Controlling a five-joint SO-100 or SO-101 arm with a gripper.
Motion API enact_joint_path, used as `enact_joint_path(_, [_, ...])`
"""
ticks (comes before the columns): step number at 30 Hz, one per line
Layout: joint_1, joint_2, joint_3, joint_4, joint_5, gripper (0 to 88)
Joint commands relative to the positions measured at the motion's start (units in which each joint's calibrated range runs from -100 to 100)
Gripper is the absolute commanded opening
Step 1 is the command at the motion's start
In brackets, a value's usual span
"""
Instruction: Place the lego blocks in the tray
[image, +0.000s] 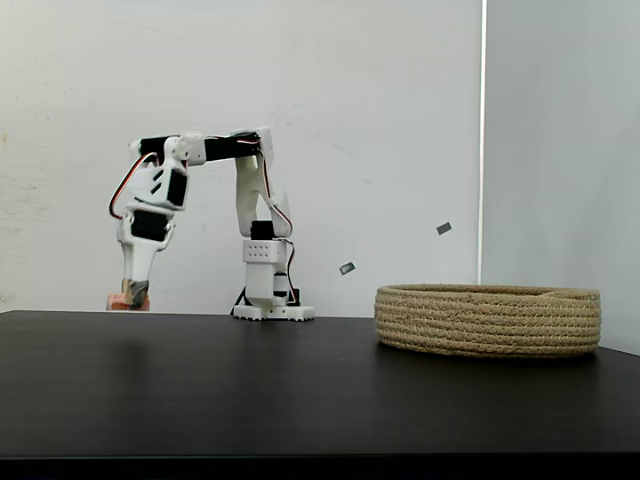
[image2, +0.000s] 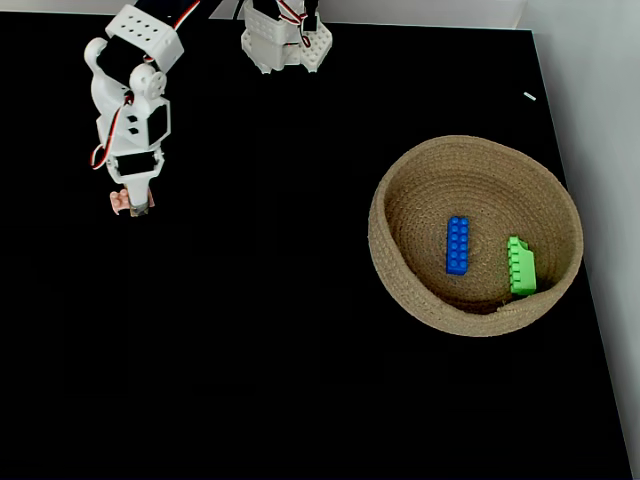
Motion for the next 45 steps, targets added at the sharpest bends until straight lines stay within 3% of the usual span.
enact_joint_path(1, [-8.4, -12.8, -6.4, 3.2, -0.1, 0.0])
enact_joint_path(15, [-46.6, -22.4, 2.2, -1.4, -4.1, 0.0])
enact_joint_path(24, [-58.9, -22.4, 8.2, -7.8, -4.7, 0.0])
enact_joint_path(25, [-59.5, -22.4, 8.3, -7.8, -4.8, 5.3])
enact_joint_path(27, [-60.3, -22.4, 8.6, -7.8, -4.9, 25.9])
enact_joint_path(31, [-60.3, -22.9, 9.8, -8.1, -5.0, 28.8])
enact_joint_path(37, [-55.8, -26.0, 12.4, -7.7, -5.1, 26.8])
enact_joint_path(42, [-44.8, -36.4, 24.3, -9.1, -1.3, 1.2])
enact_joint_path(45, [-35.8, -47.0, 40.9, -14.2, 3.8, 0.0])
